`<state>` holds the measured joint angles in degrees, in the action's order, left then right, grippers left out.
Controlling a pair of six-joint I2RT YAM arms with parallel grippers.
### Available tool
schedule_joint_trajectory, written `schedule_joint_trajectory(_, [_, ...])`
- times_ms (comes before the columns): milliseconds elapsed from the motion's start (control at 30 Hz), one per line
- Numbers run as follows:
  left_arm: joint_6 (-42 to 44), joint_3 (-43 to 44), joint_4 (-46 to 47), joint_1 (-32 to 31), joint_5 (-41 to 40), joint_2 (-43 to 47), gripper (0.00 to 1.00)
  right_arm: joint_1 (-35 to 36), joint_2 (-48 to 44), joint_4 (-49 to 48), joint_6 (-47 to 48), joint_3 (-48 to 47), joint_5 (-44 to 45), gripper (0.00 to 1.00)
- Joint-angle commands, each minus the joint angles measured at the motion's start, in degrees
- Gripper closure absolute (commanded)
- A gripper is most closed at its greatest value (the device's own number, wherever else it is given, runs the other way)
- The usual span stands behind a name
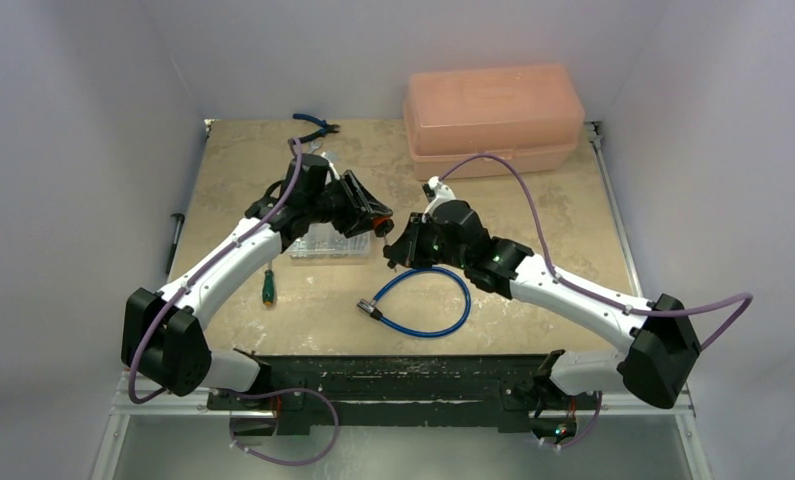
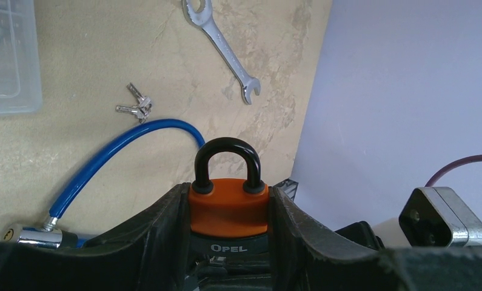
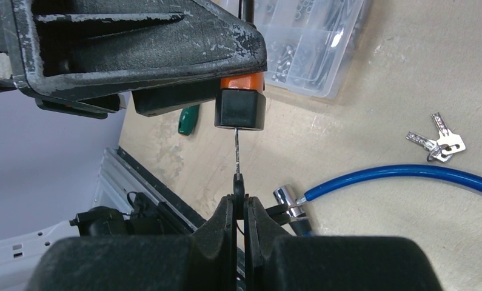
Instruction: Unlock with the key
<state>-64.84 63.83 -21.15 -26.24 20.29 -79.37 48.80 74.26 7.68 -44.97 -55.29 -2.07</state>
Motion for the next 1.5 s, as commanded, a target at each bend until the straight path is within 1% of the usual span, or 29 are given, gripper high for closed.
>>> schedule_joint_trajectory(0, [0.68, -0.04, 4.54, 0.40, 0.98, 3.02, 1.00, 0.07, 0.83, -0.52, 0.85, -3.13, 0.68, 1.00])
schedule_joint_trajectory(633, [3.41, -0.88, 4.80, 0.36, -0.41, 5.75, 1.00, -1.02, 1.24, 0.41, 1.03, -7.09, -0.77, 1.00])
schedule_joint_trajectory(1000, [3.71, -1.77, 5.49, 0.31, -0.92, 7.35, 1.00, -1.51, 1.67, -0.71, -0.21, -7.47, -3.32, 1.00])
schedule_joint_trajectory(1467, [3.77, -3.72, 6.18, 0.22, -2.07, 10.53, 1.00, -2.04, 3.22, -2.00, -2.14, -8.22, -4.43, 1.00])
